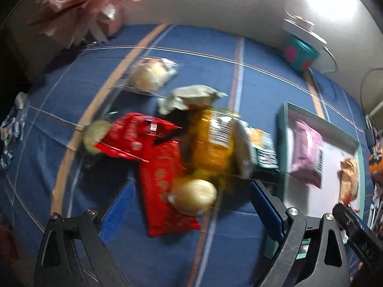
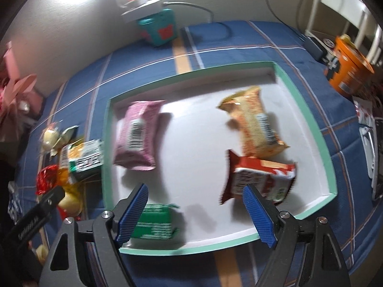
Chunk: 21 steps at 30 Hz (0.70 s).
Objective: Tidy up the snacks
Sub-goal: 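Move both grippers back to the snack pile toward the yellow bag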
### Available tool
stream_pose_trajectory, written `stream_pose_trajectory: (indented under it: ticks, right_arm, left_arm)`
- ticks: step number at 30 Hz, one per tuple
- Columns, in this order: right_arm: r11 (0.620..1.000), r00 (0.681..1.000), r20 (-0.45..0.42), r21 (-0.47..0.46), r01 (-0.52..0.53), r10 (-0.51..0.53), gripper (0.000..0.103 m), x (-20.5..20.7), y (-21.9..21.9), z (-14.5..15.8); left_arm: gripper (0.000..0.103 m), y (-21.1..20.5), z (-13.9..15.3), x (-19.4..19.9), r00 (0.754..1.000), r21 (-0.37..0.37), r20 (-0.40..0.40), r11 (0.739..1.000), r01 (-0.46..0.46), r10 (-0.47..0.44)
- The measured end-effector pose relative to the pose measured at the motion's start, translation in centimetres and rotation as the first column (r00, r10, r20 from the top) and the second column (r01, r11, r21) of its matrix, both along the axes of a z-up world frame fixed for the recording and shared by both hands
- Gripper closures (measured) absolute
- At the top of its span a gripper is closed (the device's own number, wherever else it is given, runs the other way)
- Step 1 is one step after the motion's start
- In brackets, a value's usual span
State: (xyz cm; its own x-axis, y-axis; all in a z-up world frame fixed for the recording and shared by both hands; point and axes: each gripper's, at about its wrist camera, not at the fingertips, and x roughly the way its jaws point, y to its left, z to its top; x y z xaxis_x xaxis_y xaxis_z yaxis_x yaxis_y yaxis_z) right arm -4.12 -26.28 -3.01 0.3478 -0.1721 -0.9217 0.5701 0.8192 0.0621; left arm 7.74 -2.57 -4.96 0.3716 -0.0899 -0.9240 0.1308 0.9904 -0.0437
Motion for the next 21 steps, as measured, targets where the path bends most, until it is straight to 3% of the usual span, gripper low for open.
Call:
stream_pose_trajectory:
  ticks: [2,5,15,21]
  right_arm:
    - [0.999,0.999,0.008,0.009,-0.031,0.031,0.018,0.4,1.0,0.0]
    - [0.997,0.997,0.019,0.011,-0.072,0.071,0.000,1.1,2.2,-0.3]
    - [0.995,0.995,0.021,0.021,-0.100,0.099,0.000,1.6,3.6,-0.9]
    - [0.990,0.986,0.083,0.001,-0.144,0.143,0.000,2.2,5.1,0.1]
  left_arm:
    - [0.006,1.1,0.0,0.6,1.000,0.011,0.006,1.000,-0.022,0.022]
    - [0.000,2.7,-0.2,1.1,0.998,0.039,0.018,0.997,-0.059,0.058]
    - [0.000,6.9,-1.3,2.5,0.986,0.002,-0.020,0.986,-0.165,0.165]
    - [0.000,9.3,-1.6,3.1,0.973,-0.014,-0.035,0.974,-0.228,0.227]
